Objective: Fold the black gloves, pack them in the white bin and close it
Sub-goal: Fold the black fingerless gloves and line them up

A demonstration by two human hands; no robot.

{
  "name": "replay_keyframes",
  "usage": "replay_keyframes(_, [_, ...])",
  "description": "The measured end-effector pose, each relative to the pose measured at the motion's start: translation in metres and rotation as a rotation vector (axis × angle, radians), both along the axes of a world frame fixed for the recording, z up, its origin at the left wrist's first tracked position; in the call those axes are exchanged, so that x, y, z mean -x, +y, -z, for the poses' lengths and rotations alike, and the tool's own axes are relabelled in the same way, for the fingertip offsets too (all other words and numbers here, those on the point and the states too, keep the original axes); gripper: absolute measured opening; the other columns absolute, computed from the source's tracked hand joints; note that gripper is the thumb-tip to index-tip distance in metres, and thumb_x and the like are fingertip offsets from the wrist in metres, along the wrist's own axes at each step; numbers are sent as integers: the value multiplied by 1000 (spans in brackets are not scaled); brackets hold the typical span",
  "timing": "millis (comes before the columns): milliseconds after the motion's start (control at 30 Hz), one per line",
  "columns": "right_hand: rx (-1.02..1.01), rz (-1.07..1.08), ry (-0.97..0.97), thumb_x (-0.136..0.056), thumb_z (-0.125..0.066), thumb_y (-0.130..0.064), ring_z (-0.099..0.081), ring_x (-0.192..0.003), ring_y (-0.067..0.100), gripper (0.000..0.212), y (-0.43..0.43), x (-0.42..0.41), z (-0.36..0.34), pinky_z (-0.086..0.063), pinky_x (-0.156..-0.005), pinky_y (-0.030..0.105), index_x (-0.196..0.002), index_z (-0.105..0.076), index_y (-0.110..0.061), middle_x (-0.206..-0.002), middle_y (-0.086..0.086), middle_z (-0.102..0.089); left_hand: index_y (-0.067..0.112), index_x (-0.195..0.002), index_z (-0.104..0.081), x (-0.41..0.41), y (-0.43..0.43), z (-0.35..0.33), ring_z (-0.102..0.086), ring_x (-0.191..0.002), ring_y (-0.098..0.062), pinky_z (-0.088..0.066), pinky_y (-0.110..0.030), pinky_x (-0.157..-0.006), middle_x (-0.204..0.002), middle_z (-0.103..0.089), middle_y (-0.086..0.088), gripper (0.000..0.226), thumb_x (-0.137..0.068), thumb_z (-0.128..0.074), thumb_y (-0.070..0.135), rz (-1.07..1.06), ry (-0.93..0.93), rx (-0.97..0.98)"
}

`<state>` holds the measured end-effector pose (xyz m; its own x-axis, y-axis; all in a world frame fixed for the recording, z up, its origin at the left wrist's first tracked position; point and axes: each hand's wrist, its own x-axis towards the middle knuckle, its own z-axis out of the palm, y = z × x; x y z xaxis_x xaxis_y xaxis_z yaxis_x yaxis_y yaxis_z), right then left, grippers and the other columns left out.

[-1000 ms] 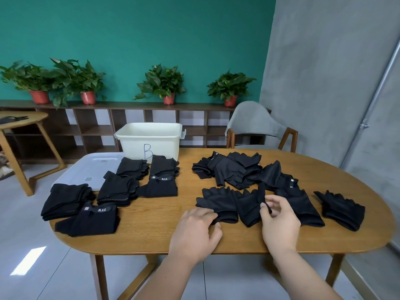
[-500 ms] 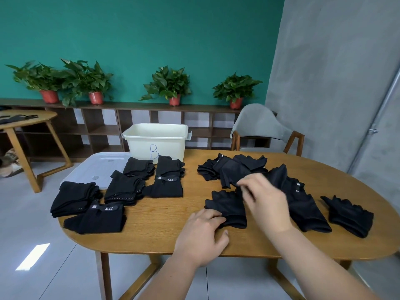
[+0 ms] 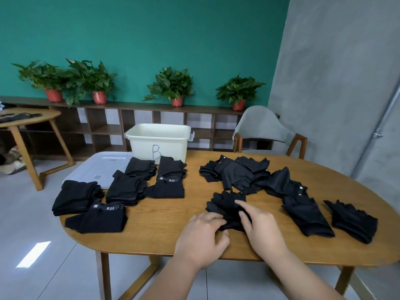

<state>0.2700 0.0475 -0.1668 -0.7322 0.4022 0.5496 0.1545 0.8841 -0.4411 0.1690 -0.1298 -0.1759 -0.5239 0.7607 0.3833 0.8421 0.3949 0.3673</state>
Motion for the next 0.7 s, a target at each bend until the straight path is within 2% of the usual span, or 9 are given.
replay_keyframes(67, [50,128,94,-104,-62,-22,-59,-62,-2,37,-3,6,-14,-41,-60,10,-140,-65,-28,-88,-9,-74,33,-138,-68,0,0,-1,-47,-134,-3,-32,-27,-118,-144,-59,21,55,-97,-38,54,-4,0,6])
replay_keyframes(133, [94,231,226,-105,-58,-25,-57,-58,-1,37,-6,10,-28,-40,-57,11,-141,-64,-25,-81,-9,-70,33,-137,-69,0,-1,-1,-48,-133,-3,-32,-26,-117,-144,-59,21,54,-97,-39,54,-4,0,5])
replay_keyframes(200, [84,232,364,-104,-59,-22,-68,-74,4,38,-10,13,-35,-51,-70,14,-142,-63,-24,-97,-7,-75,32,-136,-70,0,-1,-2,-49,-132,-4,-33,-26,-116,-143,-60,20,54,-97,-40,53,-2,-2,-3])
replay_keyframes(233, [21,184,385,-102,-62,-17,-72,-94,7,40,-10,15,-35,-55,-85,18,-142,-64,-22,-115,-7,-75,32,-136,-70,0,-1,-2,-49,-132,-4,-33,-26,-116,-143,-60,20,54,-97,-39,53,-1,-3,-2])
replay_keyframes(300, [-164,-1,241,-97,-68,-5,-61,-130,10,45,-5,20,-24,-48,-110,27,-140,-66,-19,-140,-6,-65,32,-136,-70,0,0,-2,-49,-132,-5,-33,-27,-116,-142,-60,20,54,-97,-39,53,-2,-1,10])
replay_keyframes(367, [-242,-141,-80,-100,-64,-6,-55,-140,13,45,-1,22,-6,-43,-116,28,-142,-65,-25,-148,-5,-60,32,-135,-71,0,0,-1,-51,-130,-7,-35,-30,-115,-140,-62,19,54,-96,-39,53,-4,7,21])
replay_keyframes(433, [-201,-160,-238,-106,-57,-14,-52,-141,10,42,4,20,12,-42,-114,23,-145,-62,-28,-150,-6,-59,32,-134,-71,0,1,0,-52,-129,-7,-37,-32,-114,-138,-62,18,53,-97,-39,52,-5,9,22])
replay_keyframes(533, [-146,-136,-131,-103,-62,-13,-58,-134,8,40,6,16,18,-45,-107,20,-140,-66,-27,-142,-9,-65,32,-134,-71,0,1,-2,-51,-130,-6,-35,-29,-115,-140,-62,19,53,-98,-39,52,-4,10,12])
replay_keyframes(700, [-216,-98,20,-91,-77,-4,-64,-126,8,49,4,11,25,-52,-103,24,-135,-70,-23,-137,-8,-69,34,-133,-72,-1,1,-1,-51,-131,-4,-34,-27,-114,-140,-62,20,52,-100,-37,53,-6,1,7])
